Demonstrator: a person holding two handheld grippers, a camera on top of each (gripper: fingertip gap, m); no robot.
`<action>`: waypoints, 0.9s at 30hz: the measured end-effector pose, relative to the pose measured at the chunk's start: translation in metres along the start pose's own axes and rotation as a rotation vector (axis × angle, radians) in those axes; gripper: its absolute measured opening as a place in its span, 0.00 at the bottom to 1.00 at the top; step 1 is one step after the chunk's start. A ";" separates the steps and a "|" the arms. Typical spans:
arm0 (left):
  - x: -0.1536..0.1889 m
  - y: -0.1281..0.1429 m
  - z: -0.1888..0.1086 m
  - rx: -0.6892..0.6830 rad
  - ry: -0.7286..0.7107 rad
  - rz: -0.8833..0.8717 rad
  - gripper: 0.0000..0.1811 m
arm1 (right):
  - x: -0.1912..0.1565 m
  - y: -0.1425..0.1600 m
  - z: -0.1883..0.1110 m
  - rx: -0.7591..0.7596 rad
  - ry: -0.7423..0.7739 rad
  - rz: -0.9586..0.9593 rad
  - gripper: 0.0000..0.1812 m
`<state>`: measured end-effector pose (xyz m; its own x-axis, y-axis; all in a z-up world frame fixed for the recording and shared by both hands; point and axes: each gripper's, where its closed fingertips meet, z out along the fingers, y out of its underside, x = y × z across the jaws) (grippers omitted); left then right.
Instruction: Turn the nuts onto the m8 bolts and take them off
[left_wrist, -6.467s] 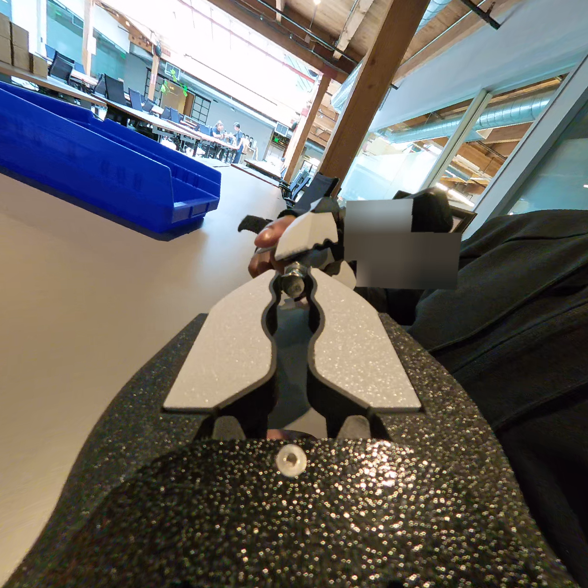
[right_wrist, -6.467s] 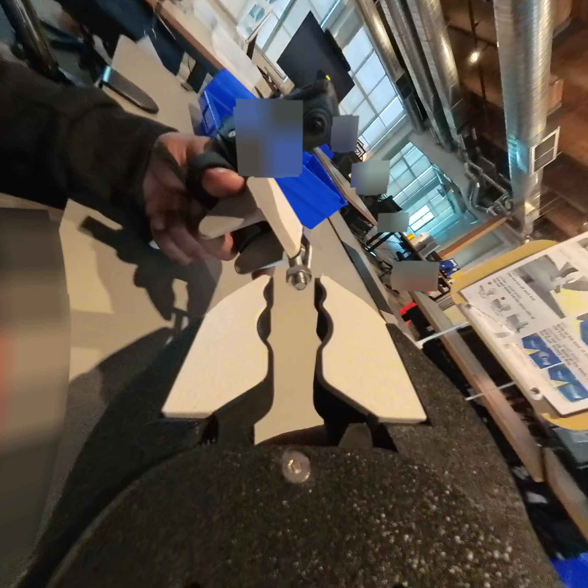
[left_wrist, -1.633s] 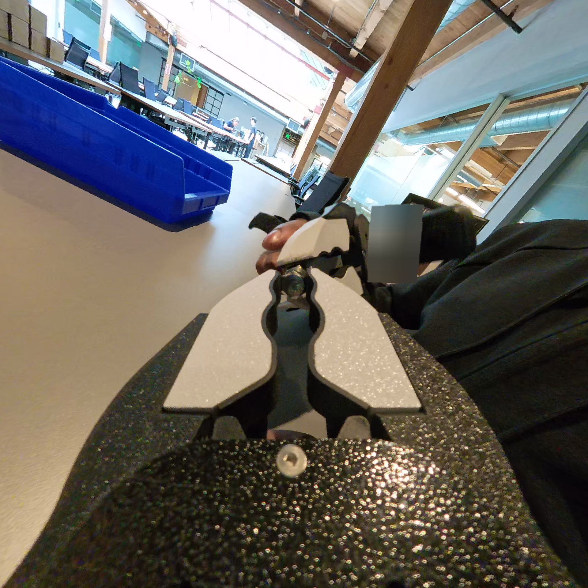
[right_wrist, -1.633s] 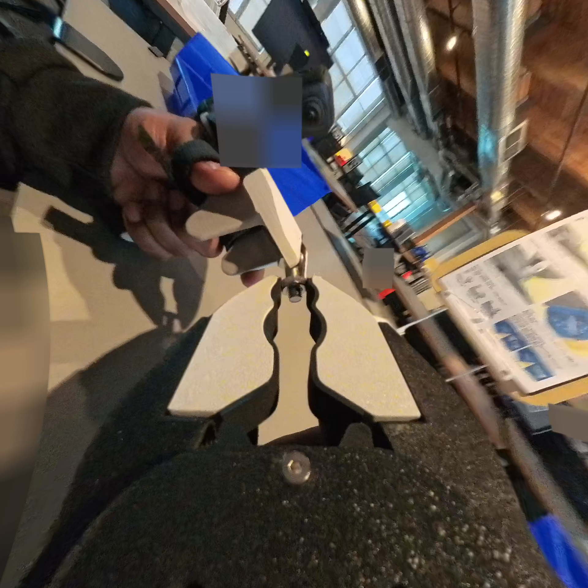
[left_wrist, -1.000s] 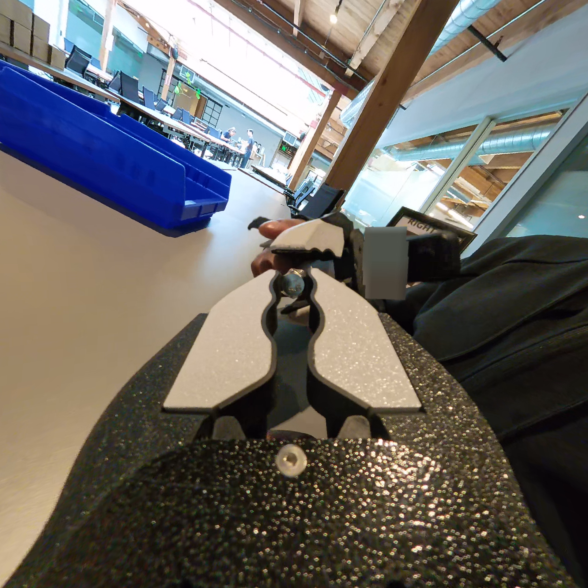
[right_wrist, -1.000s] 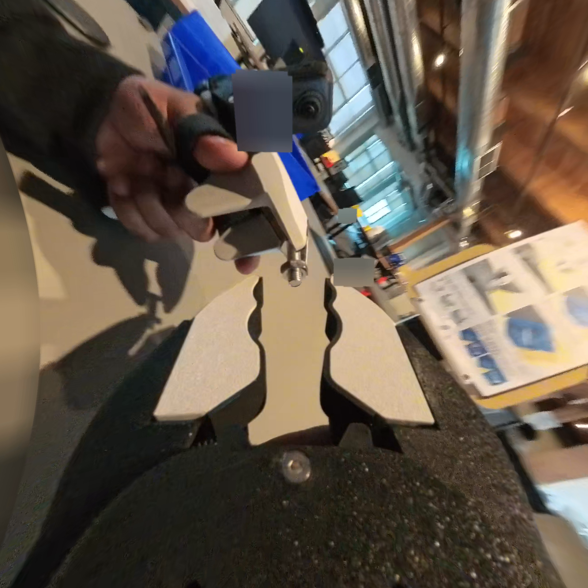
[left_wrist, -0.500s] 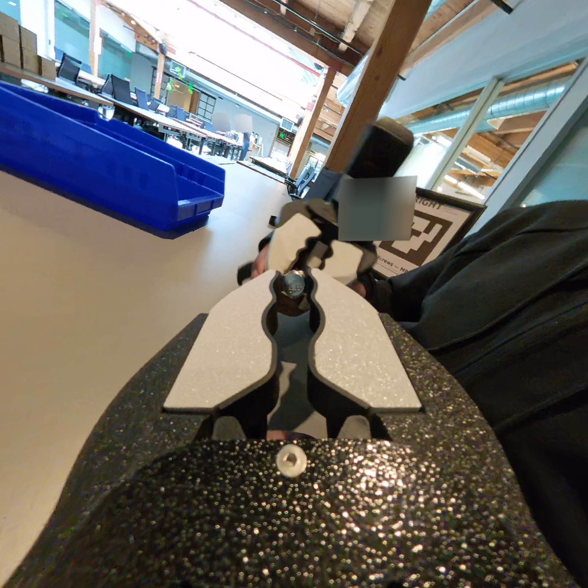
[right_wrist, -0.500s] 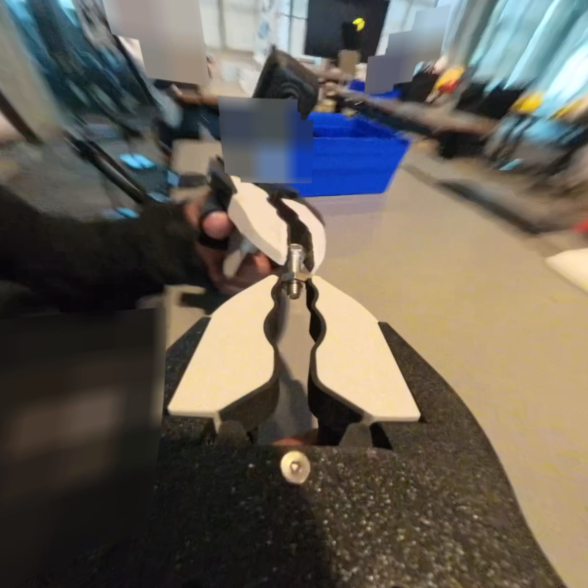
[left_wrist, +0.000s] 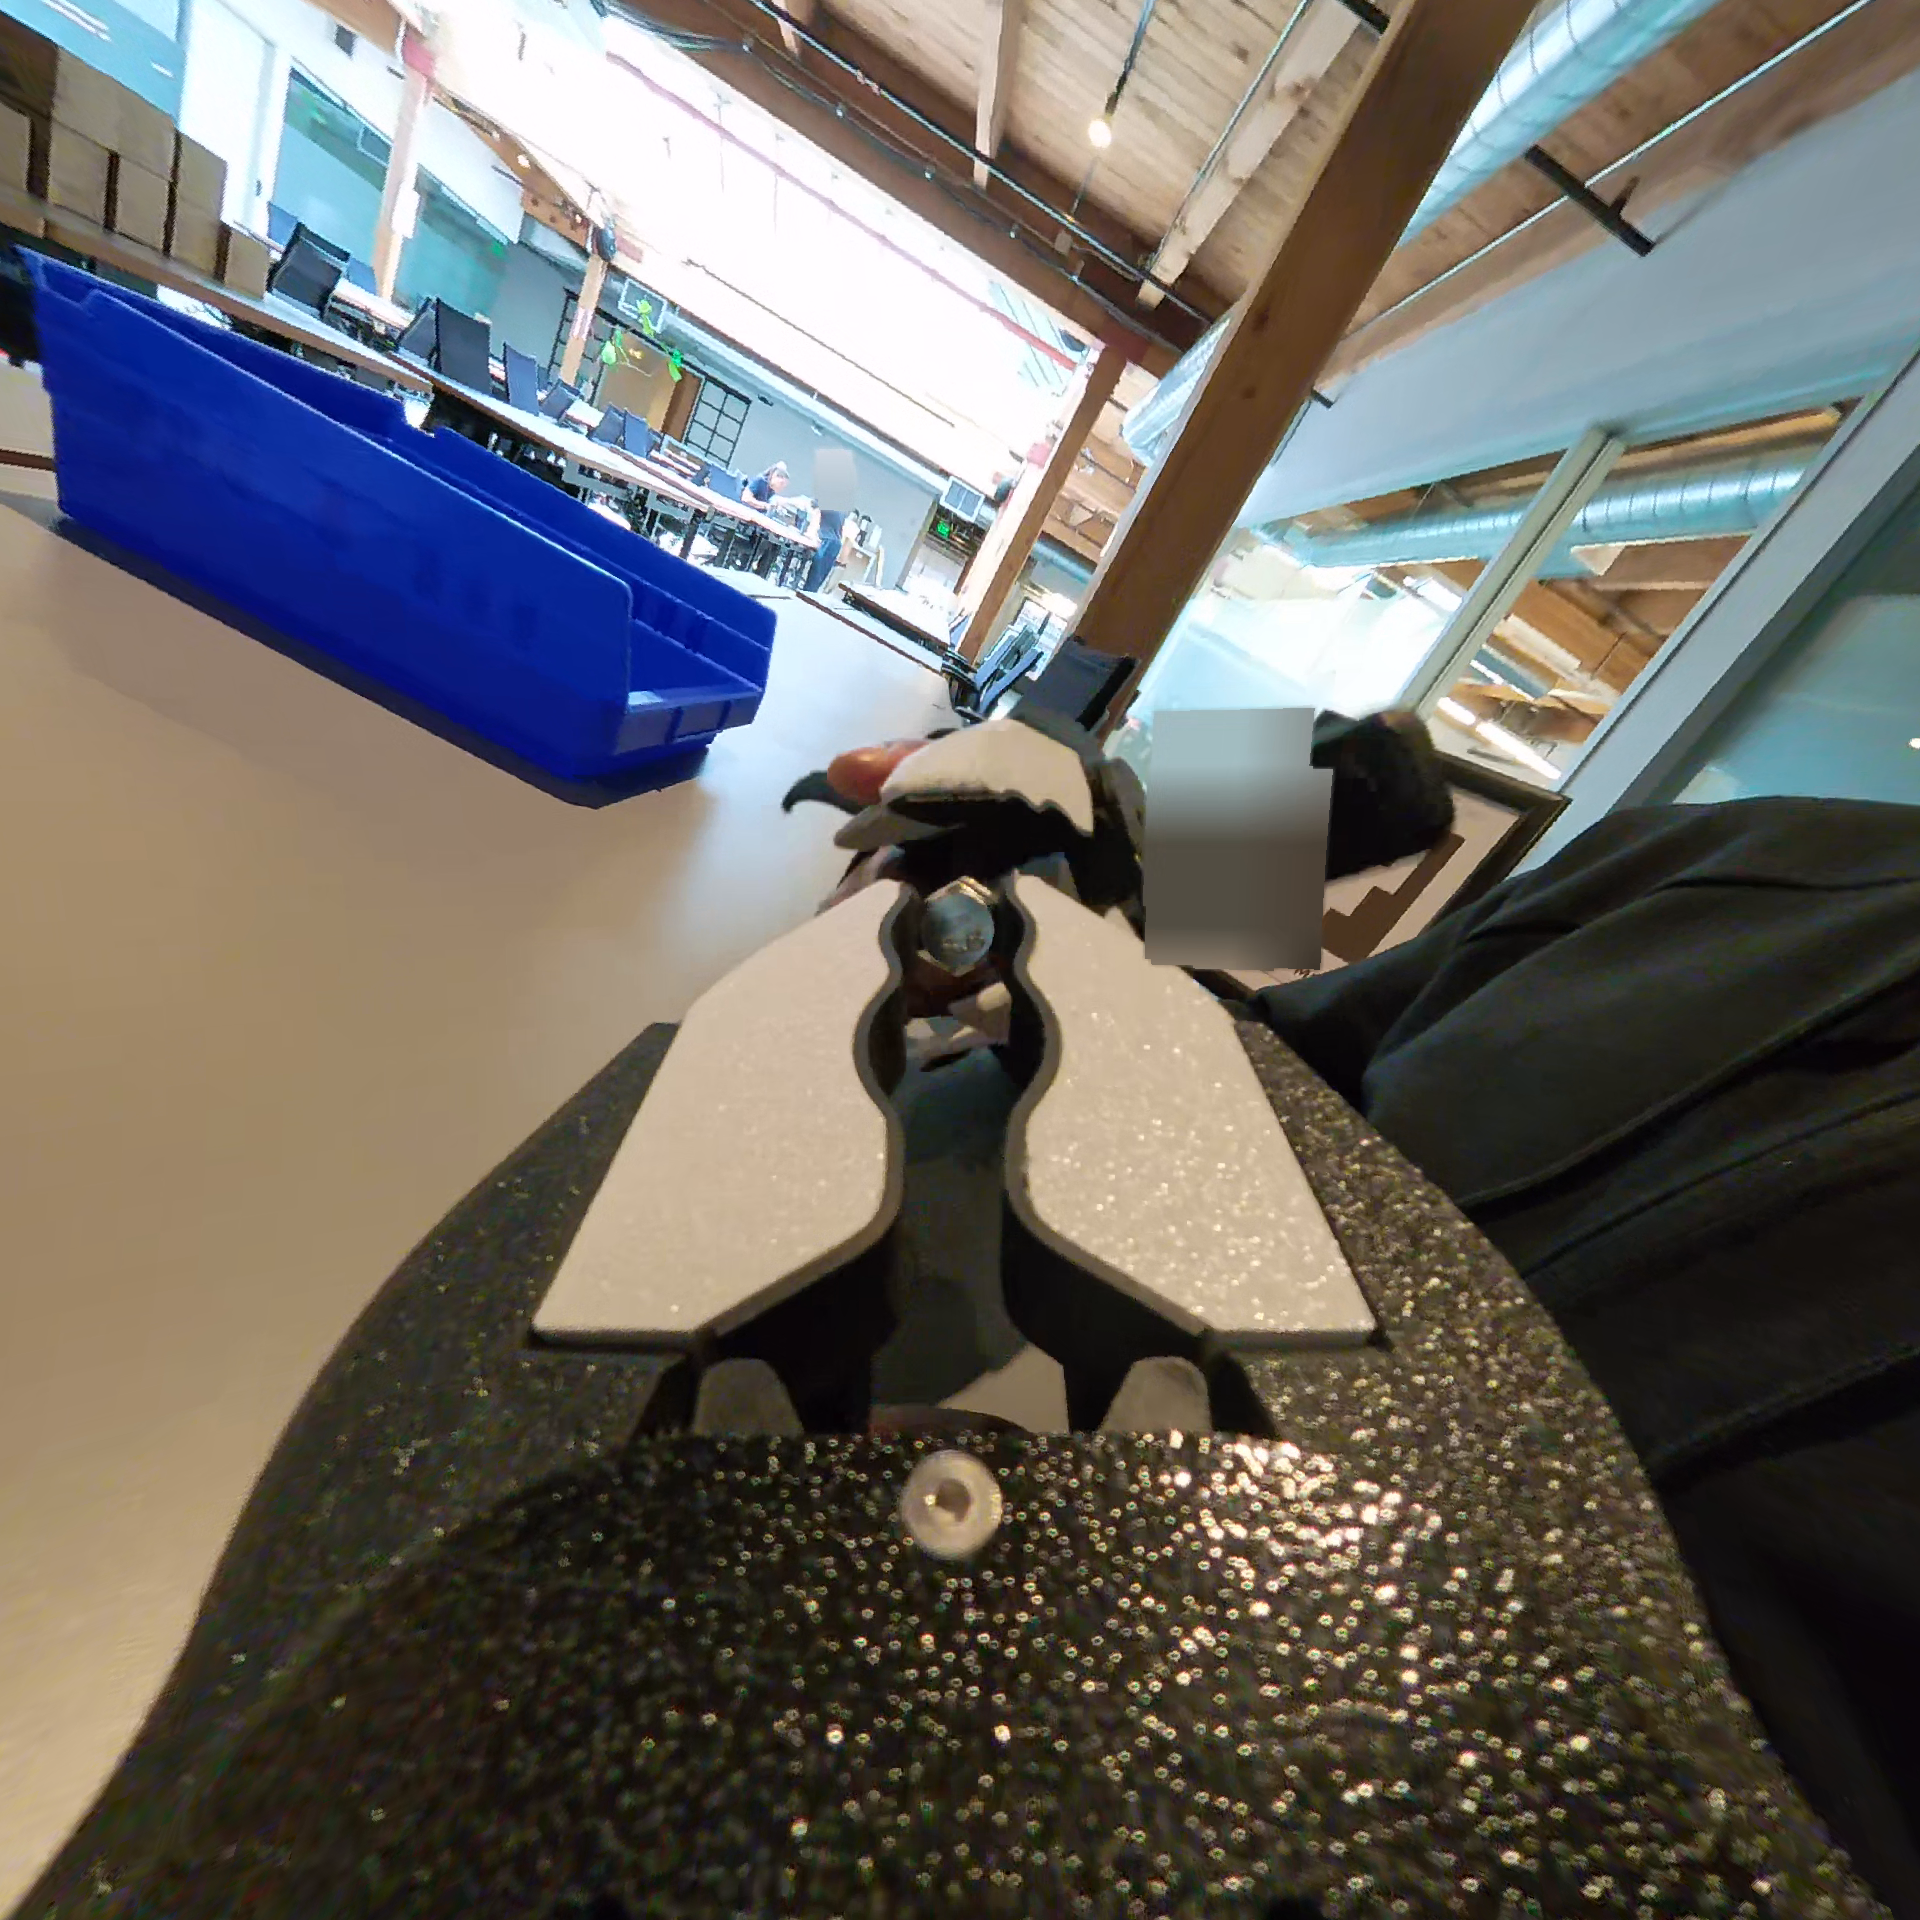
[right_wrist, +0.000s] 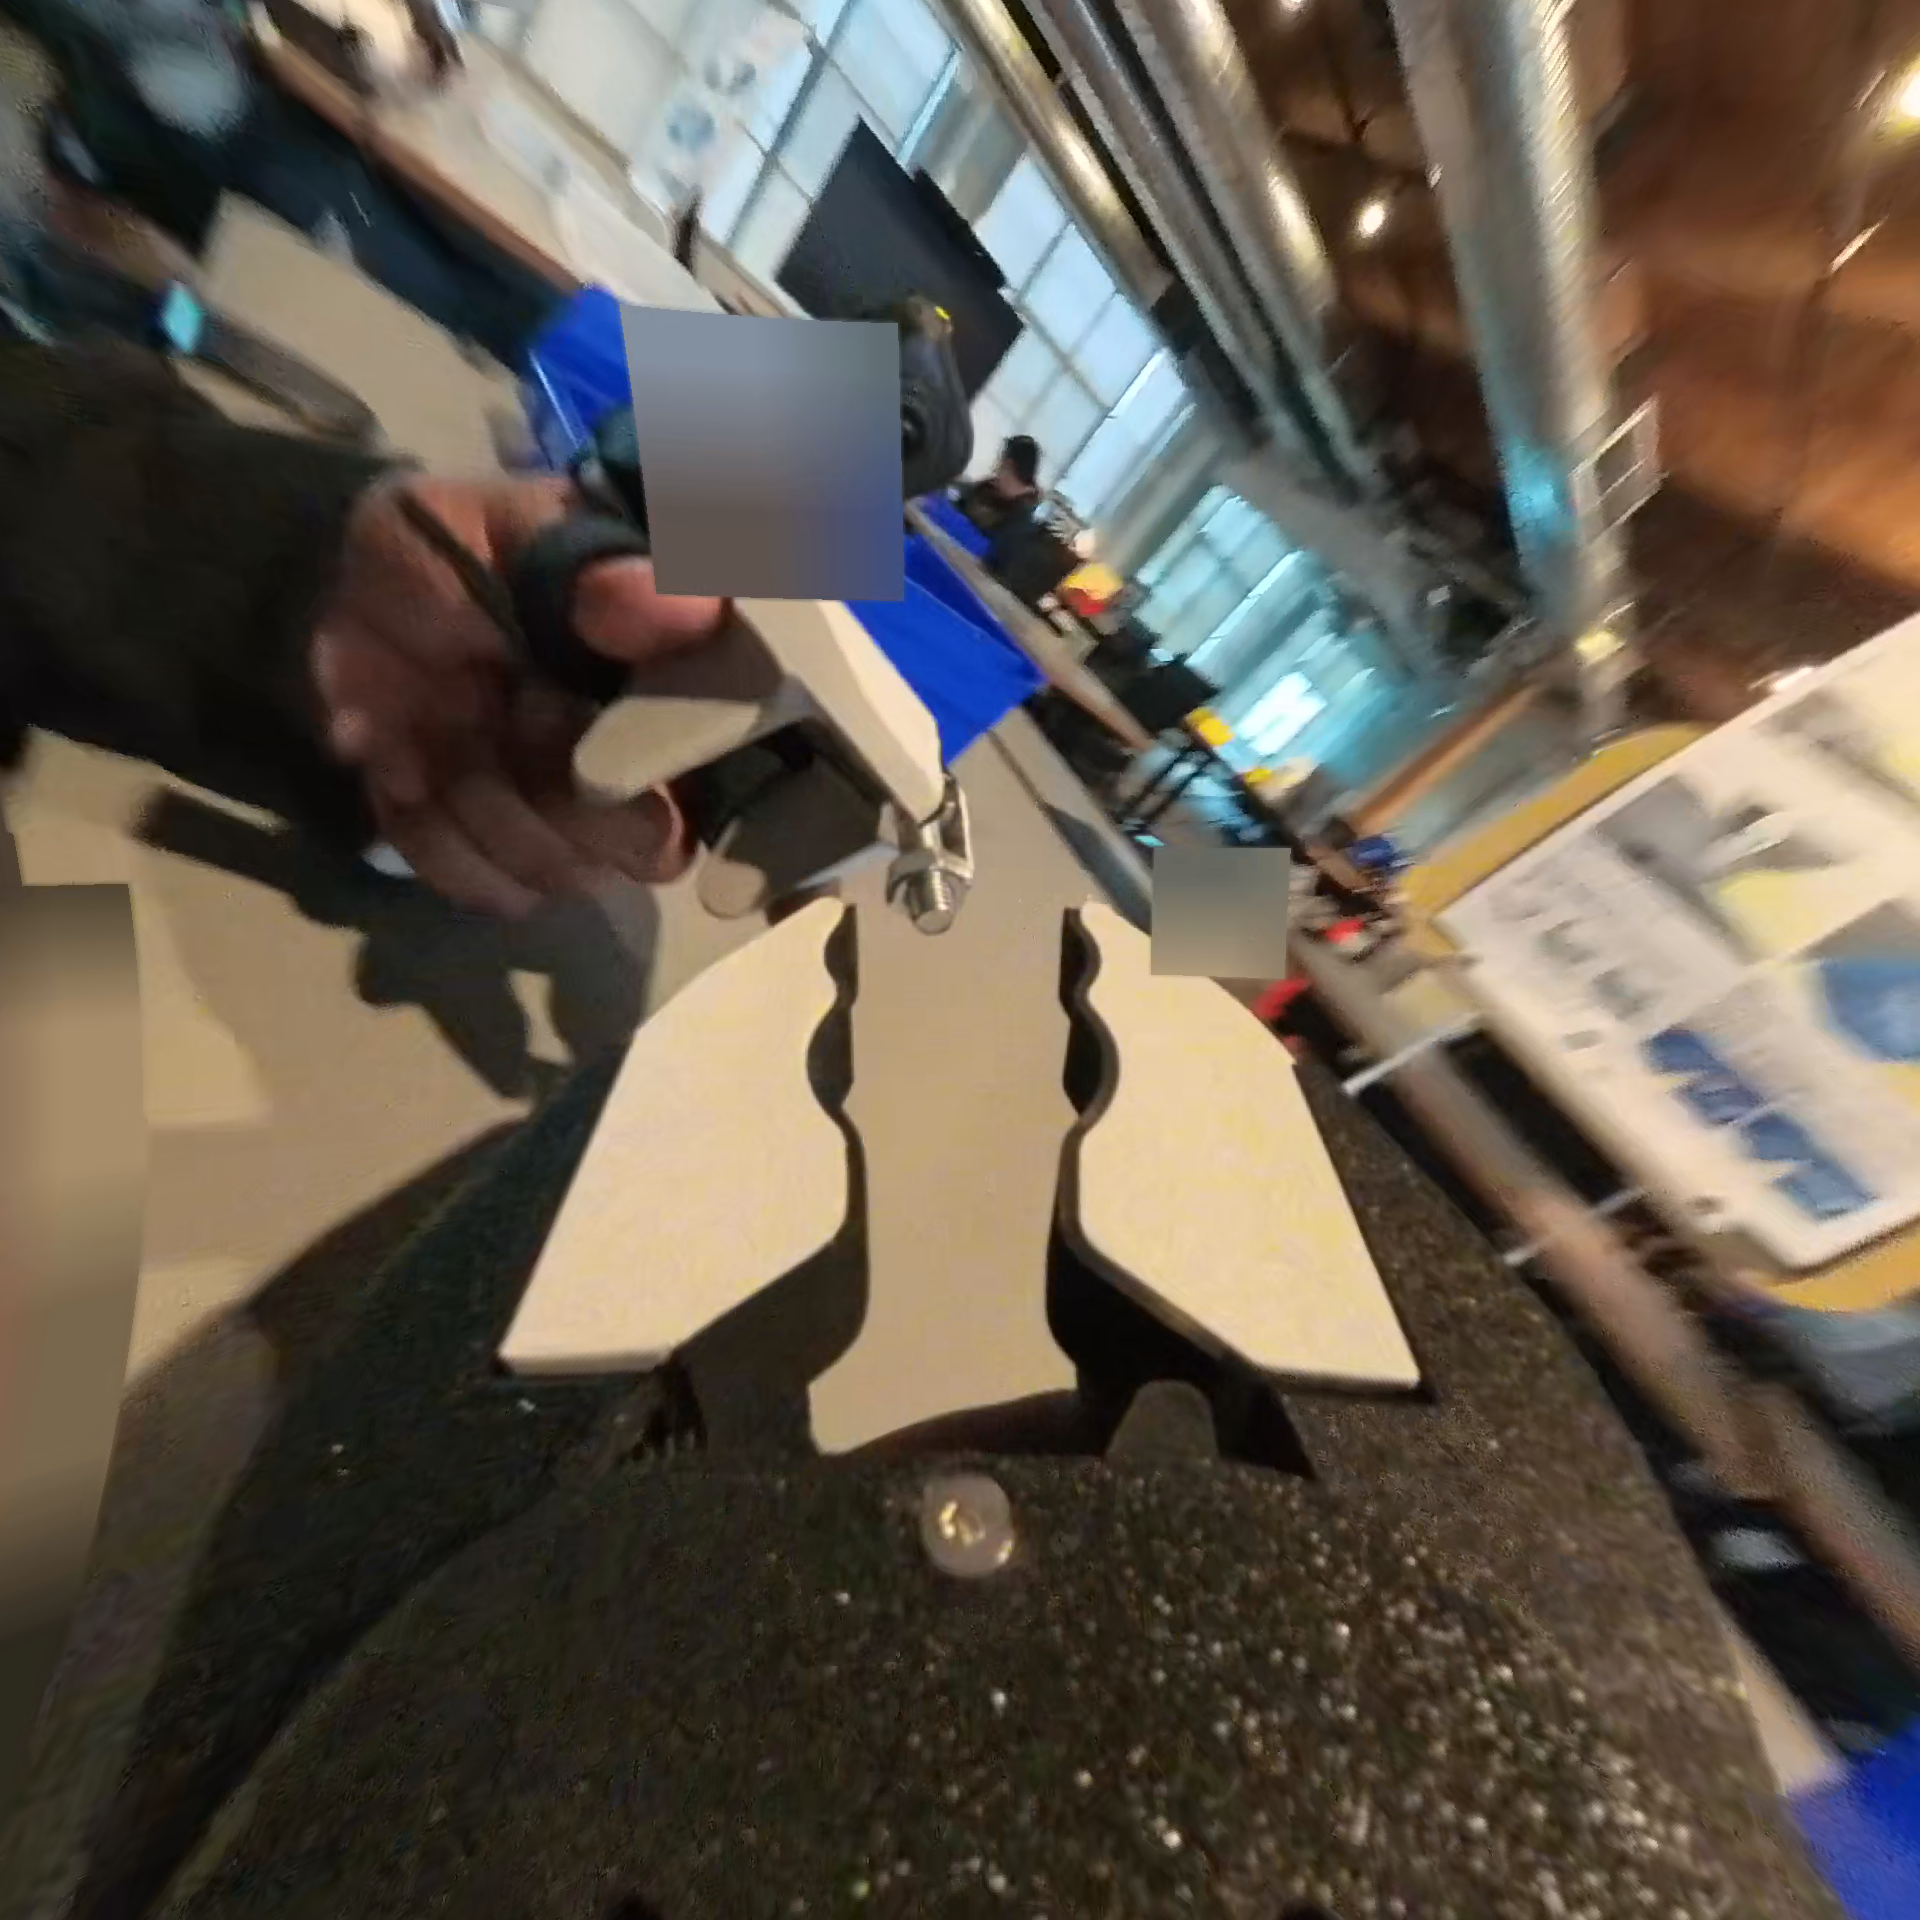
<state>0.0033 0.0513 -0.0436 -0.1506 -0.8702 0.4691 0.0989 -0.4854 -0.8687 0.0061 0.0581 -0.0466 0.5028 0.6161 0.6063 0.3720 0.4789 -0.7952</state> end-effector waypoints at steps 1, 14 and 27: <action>0.000 0.000 0.000 0.000 0.000 -0.006 0.08 | 0.000 0.001 0.001 -0.014 0.033 -0.086 0.20; 0.004 0.014 0.007 -0.088 -0.015 0.092 0.08 | -0.014 -0.003 -0.002 0.018 -0.256 0.513 0.09; -0.001 0.003 0.001 -0.024 -0.024 0.036 0.08 | -0.006 0.001 -0.005 0.039 -0.107 0.113 0.15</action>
<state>0.0046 0.0507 -0.0469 -0.1242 -0.8888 0.4412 0.0805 -0.4522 -0.8883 0.0070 0.0520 -0.0509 0.4532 0.7292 0.5126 0.2864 0.4255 -0.8585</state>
